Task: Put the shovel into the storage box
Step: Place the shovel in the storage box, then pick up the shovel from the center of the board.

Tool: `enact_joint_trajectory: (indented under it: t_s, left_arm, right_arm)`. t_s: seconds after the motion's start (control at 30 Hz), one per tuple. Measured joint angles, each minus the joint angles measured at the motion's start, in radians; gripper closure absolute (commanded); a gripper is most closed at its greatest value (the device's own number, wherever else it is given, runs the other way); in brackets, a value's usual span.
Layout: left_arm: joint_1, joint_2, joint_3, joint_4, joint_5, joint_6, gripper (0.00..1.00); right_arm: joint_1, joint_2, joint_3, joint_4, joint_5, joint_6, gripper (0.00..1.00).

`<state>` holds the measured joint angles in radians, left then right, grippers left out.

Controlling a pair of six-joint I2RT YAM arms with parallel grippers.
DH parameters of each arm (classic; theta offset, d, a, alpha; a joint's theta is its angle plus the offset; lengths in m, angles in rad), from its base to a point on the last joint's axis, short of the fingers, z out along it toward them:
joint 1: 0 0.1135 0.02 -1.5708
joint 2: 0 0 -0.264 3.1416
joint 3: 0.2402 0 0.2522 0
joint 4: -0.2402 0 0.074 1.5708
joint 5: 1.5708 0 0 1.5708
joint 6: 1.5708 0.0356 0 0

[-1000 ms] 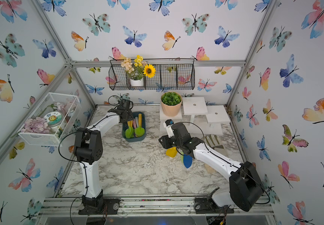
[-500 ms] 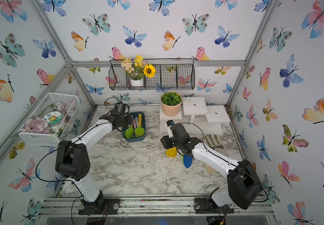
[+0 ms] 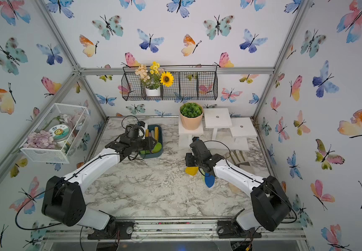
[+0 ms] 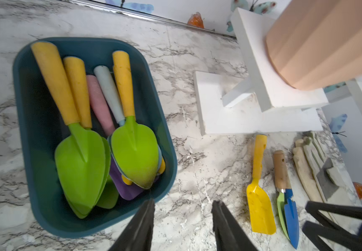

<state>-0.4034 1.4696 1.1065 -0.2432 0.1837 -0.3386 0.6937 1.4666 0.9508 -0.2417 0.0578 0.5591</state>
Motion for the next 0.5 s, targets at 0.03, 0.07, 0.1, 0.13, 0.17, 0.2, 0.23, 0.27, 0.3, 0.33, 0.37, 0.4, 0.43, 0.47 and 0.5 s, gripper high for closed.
enact_joint_trajectory:
  t_s: [0.03, 0.07, 0.1, 0.13, 0.17, 0.2, 0.23, 0.27, 0.3, 0.33, 0.37, 0.4, 0.43, 0.47, 0.5]
  left_arm:
    - [-0.011, -0.013, -0.017, 0.007, 0.007, 0.000, 0.51]
    - [-0.023, -0.027, -0.038, 0.020, 0.018, -0.002, 0.51]
    - [-0.031, -0.037, -0.053, 0.029, 0.026, -0.003, 0.51]
    - [-0.039, -0.047, -0.069, 0.041, 0.034, -0.005, 0.51]
    - [-0.046, -0.054, -0.083, 0.046, 0.047, -0.006, 0.51]
    - [-0.053, -0.060, -0.094, 0.053, 0.056, -0.007, 0.51]
    - [-0.061, -0.065, -0.106, 0.061, 0.068, -0.008, 0.51]
    - [-0.068, -0.070, -0.117, 0.068, 0.075, -0.009, 0.51]
    - [-0.074, -0.076, -0.129, 0.074, 0.083, -0.010, 0.51]
    - [-0.081, -0.084, -0.140, 0.077, 0.090, -0.010, 0.51]
    - [-0.087, -0.090, -0.149, 0.080, 0.096, -0.010, 0.51]
    - [-0.092, -0.096, -0.156, 0.082, 0.102, -0.010, 0.51]
    - [-0.097, -0.100, -0.161, 0.084, 0.110, -0.010, 0.51]
    - [-0.102, -0.103, -0.165, 0.087, 0.113, -0.010, 0.52]
    - [-0.106, -0.106, -0.170, 0.092, 0.117, -0.009, 0.52]
  right_arm:
    - [0.000, 0.010, 0.000, -0.006, 0.011, 0.011, 0.49]
    - [0.000, 0.020, 0.000, -0.013, 0.024, 0.026, 0.48]
    - [0.000, 0.028, 0.000, -0.016, 0.034, 0.037, 0.48]
    - [0.000, 0.037, 0.000, -0.018, 0.048, 0.049, 0.47]
    - [0.000, 0.045, 0.000, -0.018, 0.060, 0.061, 0.47]
    - [0.000, 0.051, 0.000, -0.019, 0.070, 0.069, 0.47]
    - [0.000, 0.057, 0.000, -0.019, 0.080, 0.076, 0.47]
    - [0.000, 0.063, 0.000, -0.020, 0.090, 0.084, 0.47]
    - [0.000, 0.067, 0.000, -0.019, 0.097, 0.089, 0.47]
    - [0.000, 0.071, 0.000, -0.019, 0.105, 0.095, 0.47]
    - [0.000, 0.074, 0.000, -0.019, 0.112, 0.100, 0.47]
    - [0.000, 0.077, 0.000, -0.019, 0.116, 0.103, 0.47]
    - [0.000, 0.079, 0.000, -0.019, 0.122, 0.107, 0.47]
    - [0.000, 0.082, 0.000, -0.019, 0.126, 0.111, 0.47]
    - [0.000, 0.085, 0.000, -0.019, 0.129, 0.112, 0.47]
